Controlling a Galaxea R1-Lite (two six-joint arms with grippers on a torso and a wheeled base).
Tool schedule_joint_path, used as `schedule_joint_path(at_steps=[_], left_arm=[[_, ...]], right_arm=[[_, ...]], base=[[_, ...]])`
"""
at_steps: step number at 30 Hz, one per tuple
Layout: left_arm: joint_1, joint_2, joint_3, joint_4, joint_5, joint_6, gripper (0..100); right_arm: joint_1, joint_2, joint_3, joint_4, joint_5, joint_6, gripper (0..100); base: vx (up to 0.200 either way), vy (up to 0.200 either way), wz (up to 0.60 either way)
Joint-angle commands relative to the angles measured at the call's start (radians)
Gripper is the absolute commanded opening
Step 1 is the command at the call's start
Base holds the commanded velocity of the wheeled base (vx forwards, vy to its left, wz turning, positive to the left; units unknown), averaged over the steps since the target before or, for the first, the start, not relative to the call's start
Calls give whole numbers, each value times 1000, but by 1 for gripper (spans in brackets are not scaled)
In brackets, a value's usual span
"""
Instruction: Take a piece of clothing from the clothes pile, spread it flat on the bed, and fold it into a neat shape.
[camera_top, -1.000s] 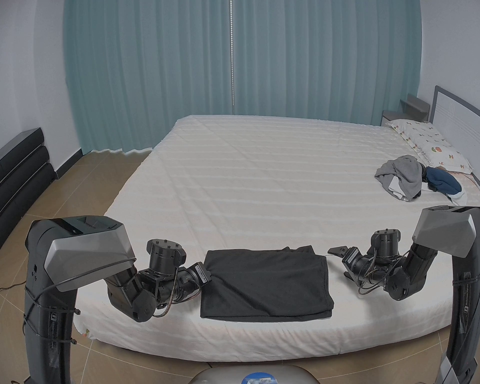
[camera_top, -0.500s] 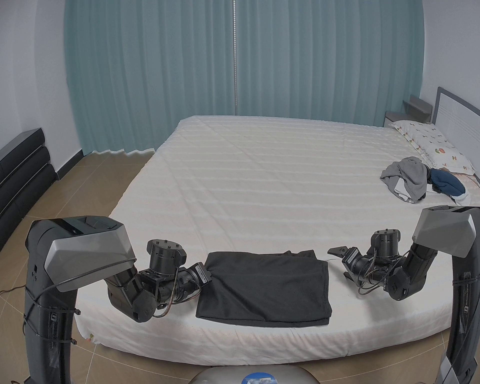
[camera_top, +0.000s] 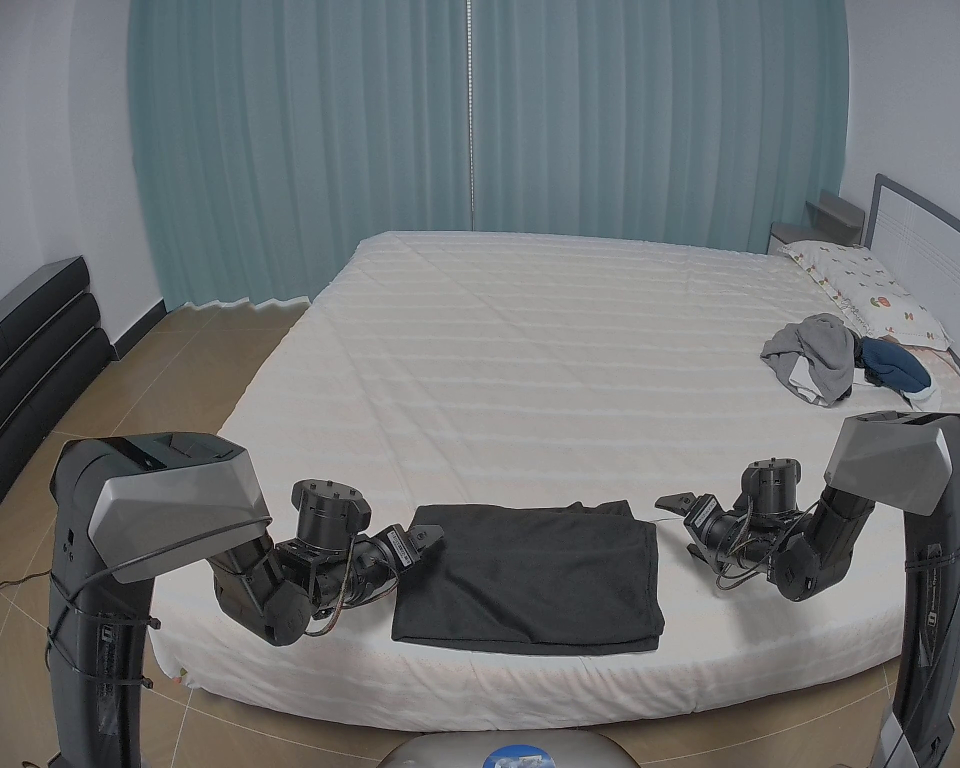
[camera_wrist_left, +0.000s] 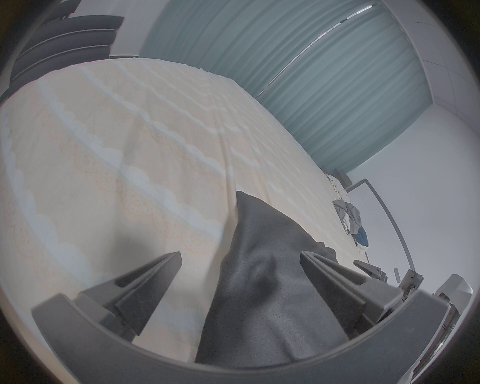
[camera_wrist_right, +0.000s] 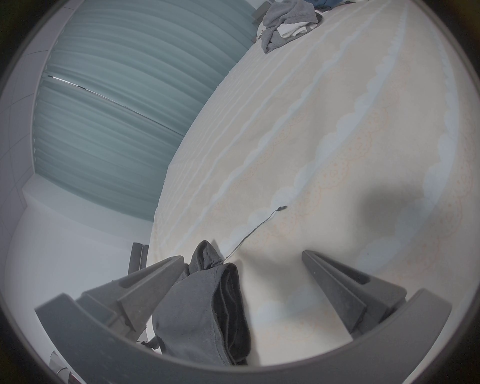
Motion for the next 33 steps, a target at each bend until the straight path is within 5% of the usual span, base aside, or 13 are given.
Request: schedule_joint_path(at_steps=[1, 19, 33], left_arm=[[1, 5, -4, -1, 3, 0, 100], [41, -44, 10, 1, 6, -89, 100], [228, -164, 44, 8, 78, -74, 100]], right_arm=[[0, 2, 0, 0, 0, 0, 100], [0, -1, 0, 0, 2, 2, 100], [28, -5, -5, 23, -49, -12, 100]], base=[[0, 0, 0], [0, 0, 0], [0, 0, 0]])
